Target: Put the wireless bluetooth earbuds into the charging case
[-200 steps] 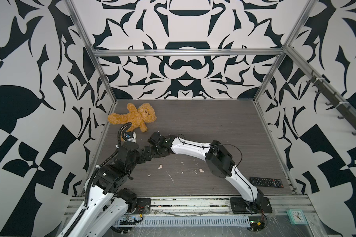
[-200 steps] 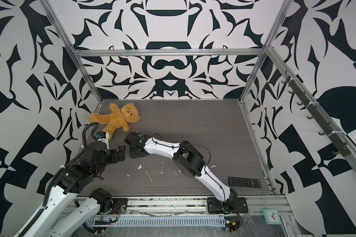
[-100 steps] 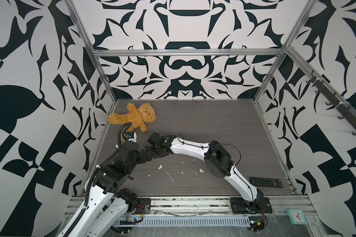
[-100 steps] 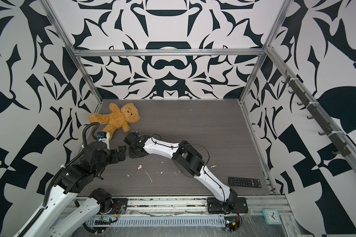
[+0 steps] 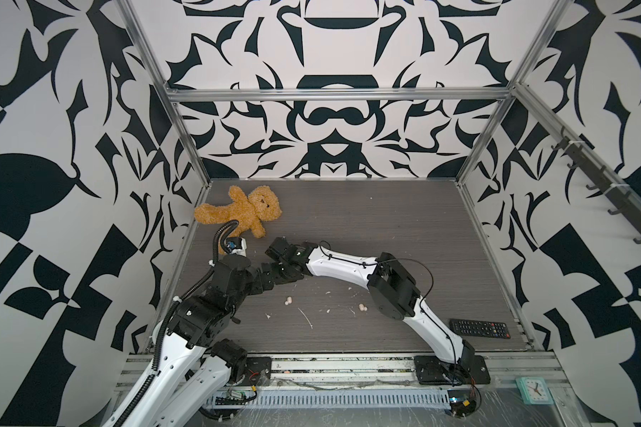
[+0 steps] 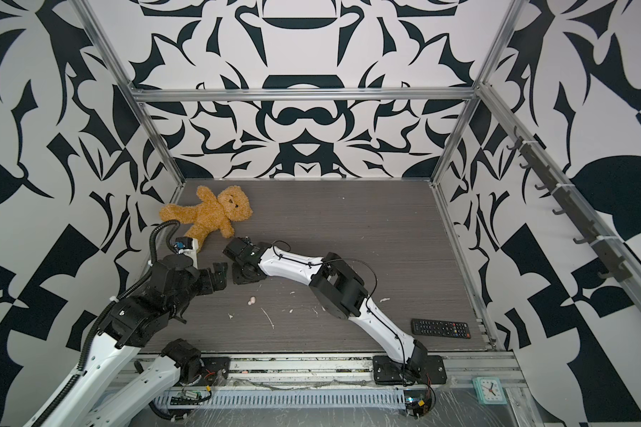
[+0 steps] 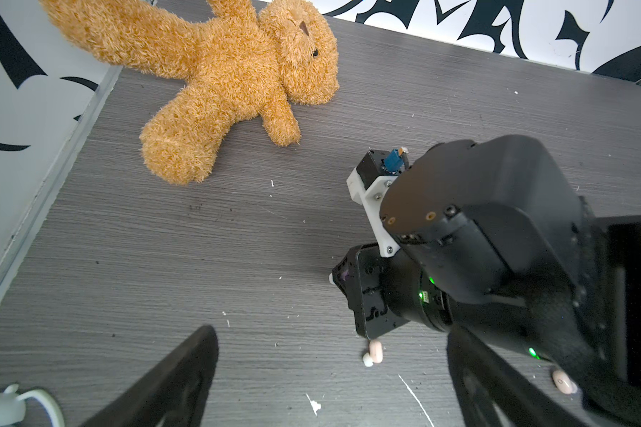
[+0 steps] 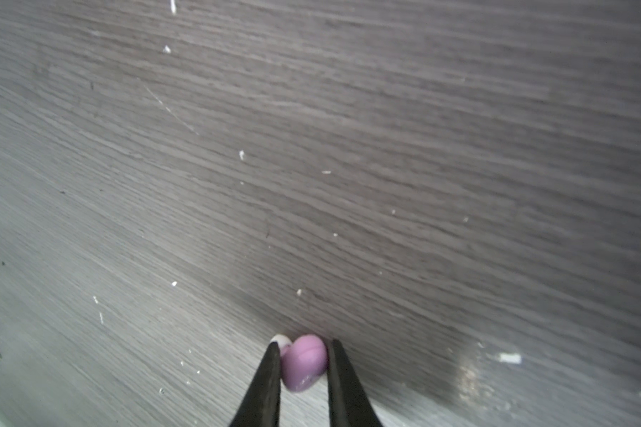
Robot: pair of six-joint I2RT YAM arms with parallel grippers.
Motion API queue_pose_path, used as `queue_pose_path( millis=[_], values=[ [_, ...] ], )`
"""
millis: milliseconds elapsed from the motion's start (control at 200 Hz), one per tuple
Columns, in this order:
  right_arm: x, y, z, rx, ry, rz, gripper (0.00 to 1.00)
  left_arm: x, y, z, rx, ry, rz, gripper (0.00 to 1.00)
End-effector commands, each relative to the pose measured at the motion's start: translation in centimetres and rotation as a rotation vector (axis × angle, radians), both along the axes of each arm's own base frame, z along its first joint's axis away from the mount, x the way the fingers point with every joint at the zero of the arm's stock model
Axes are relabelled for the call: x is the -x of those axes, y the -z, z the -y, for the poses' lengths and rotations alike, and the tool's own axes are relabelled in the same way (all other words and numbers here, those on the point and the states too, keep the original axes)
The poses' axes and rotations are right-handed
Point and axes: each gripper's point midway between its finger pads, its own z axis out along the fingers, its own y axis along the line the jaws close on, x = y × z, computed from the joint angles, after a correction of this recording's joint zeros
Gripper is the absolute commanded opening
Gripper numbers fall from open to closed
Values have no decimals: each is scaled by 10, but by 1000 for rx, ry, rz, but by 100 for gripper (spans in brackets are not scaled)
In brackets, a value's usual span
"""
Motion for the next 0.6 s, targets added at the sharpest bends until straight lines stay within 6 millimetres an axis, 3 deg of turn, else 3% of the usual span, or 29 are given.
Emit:
queue_pose_path(
  millis=[0,325,595],
  values=[
    [-5,-23,-5,-53,-6,32,22,1,6,1,-4,7,-15,99],
    [-8,-46,10,-107,21,54,20,1,6,1,-4,7,-14,99],
    [1,-60,22,-134,18,49,20,0,7,1,-7,7,-18,99]
  ],
)
